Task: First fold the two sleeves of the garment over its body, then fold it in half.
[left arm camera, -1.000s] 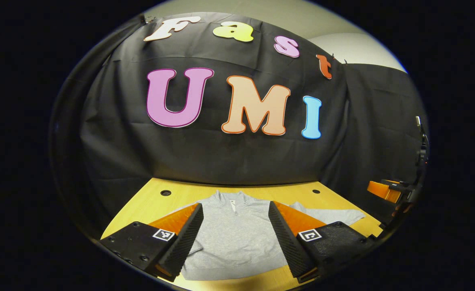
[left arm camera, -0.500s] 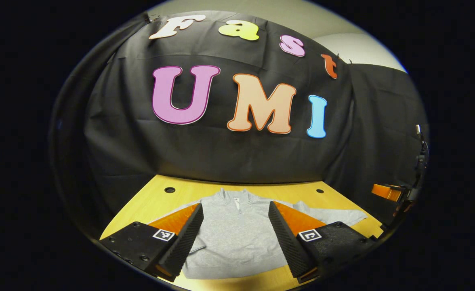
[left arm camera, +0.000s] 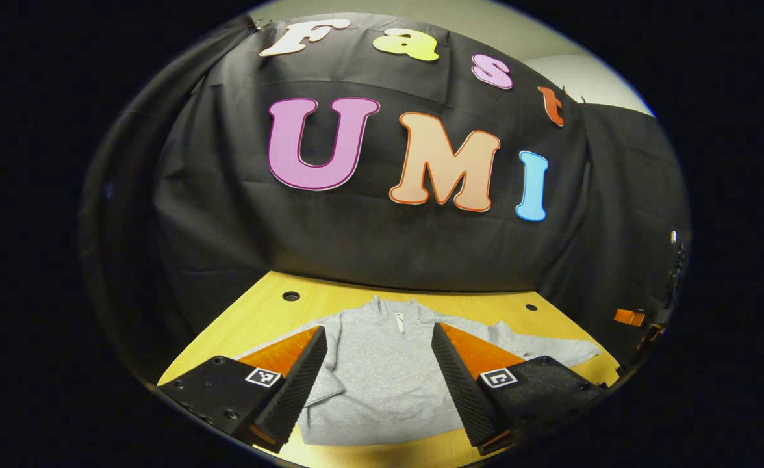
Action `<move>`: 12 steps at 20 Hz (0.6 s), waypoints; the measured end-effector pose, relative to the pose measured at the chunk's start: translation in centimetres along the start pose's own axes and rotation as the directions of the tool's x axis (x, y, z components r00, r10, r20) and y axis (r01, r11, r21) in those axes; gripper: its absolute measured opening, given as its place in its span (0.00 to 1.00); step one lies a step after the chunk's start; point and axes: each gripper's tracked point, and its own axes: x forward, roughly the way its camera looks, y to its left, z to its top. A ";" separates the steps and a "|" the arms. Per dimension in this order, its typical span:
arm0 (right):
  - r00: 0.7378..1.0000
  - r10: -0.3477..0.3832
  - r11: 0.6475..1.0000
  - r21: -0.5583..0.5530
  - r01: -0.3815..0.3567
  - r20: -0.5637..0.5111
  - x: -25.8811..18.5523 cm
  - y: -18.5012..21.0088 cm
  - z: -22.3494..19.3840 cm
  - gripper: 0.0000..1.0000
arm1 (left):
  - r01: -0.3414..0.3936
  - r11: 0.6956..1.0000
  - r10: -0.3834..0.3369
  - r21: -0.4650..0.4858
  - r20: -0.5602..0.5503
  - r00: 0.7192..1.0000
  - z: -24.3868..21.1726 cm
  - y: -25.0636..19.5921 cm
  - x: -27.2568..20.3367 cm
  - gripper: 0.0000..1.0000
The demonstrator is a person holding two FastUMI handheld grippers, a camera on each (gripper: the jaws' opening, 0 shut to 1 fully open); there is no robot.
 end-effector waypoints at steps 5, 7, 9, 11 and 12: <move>0.997 -0.044 0.999 0.021 0.046 -0.069 4.5 -2.7 -1.8 0.98 | -0.043 0.999 0.043 0.000 -0.011 0.999 -0.6 0.6 0.5 0.95; 0.993 -0.073 0.997 0.025 0.076 -0.095 6.2 -4.3 -2.7 0.99 | -0.058 0.998 0.057 -0.004 -0.022 0.998 -1.0 1.0 0.6 0.95; 0.987 -0.098 0.994 0.025 0.102 -0.124 8.0 -6.0 -3.6 0.96 | -0.070 0.997 0.070 -0.014 -0.030 0.997 -1.3 1.3 0.6 0.95; 0.980 -0.112 0.993 0.019 0.116 -0.166 9.7 -7.6 -5.2 0.99 | -0.084 0.996 0.084 -0.014 -0.039 0.996 -1.6 1.3 0.7 0.95; 0.975 -0.119 0.992 0.008 0.123 -0.188 10.6 -8.5 -6.1 0.96 | -0.090 0.996 0.089 -0.010 -0.045 0.995 -1.8 1.3 0.7 0.95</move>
